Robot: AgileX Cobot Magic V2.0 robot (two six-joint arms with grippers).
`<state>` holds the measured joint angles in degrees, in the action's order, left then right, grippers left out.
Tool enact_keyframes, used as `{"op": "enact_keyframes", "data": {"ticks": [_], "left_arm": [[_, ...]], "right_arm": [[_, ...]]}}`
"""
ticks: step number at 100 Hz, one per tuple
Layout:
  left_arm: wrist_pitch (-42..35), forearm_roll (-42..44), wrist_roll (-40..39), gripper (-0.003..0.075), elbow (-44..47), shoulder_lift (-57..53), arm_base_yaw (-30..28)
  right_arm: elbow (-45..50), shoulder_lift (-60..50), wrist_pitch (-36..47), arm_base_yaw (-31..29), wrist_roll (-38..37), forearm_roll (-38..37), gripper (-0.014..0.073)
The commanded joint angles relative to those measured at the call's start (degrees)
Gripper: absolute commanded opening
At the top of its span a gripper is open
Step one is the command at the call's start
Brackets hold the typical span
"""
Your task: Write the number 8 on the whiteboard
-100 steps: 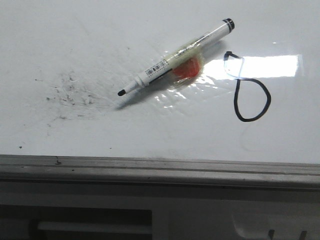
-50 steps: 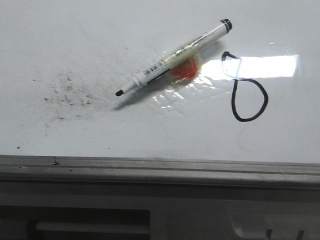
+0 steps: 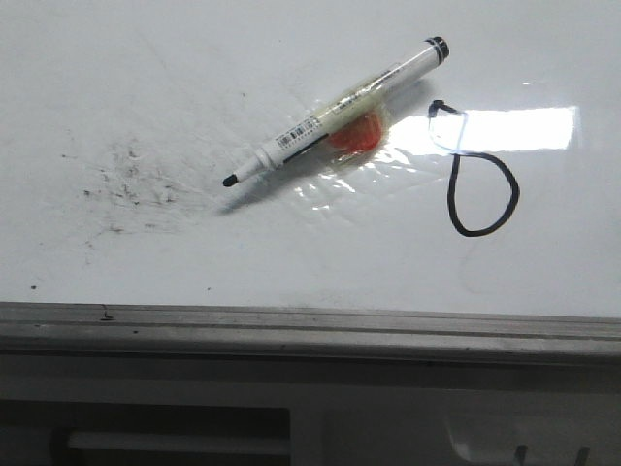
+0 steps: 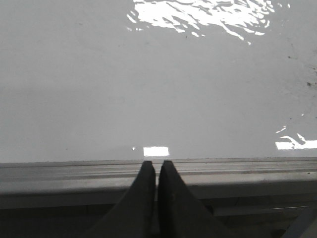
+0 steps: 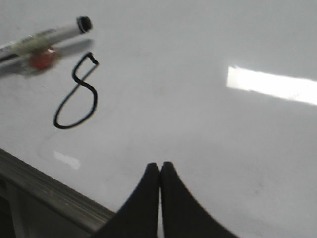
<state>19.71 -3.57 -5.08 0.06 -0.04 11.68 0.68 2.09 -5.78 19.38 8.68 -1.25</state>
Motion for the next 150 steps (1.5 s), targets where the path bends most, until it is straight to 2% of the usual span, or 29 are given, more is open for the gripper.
{"op": "enact_keyframes", "data": {"ticks": [1, 20, 50, 72, 150], "left_arm": [[-1.88, -0.23, -0.47, -0.002, 1.8, -1.71, -0.15], [-1.88, -0.23, -0.47, -0.002, 1.8, -1.71, -0.15], [-1.88, -0.23, -0.47, -0.002, 1.8, -1.71, -0.15], [-1.88, -0.23, -0.47, -0.002, 1.8, -1.71, -0.15], [-1.88, -0.23, -0.47, -0.002, 1.8, -1.71, -0.15]], "right_arm": [[0.63, 0.54, 1.44, -2.55, -3.69, -3.5, -0.0063], [0.63, 0.54, -2.18, -6.71, -3.69, -4.37, -0.0063], [0.63, 0.54, -3.67, -7.04, -3.69, -8.11, -0.0063], [0.63, -1.77, -12.09, -7.14, -3.69, -8.11, -0.0063], [0.63, -3.92, -11.59, -7.39, -3.69, -8.11, -0.0063]]}}
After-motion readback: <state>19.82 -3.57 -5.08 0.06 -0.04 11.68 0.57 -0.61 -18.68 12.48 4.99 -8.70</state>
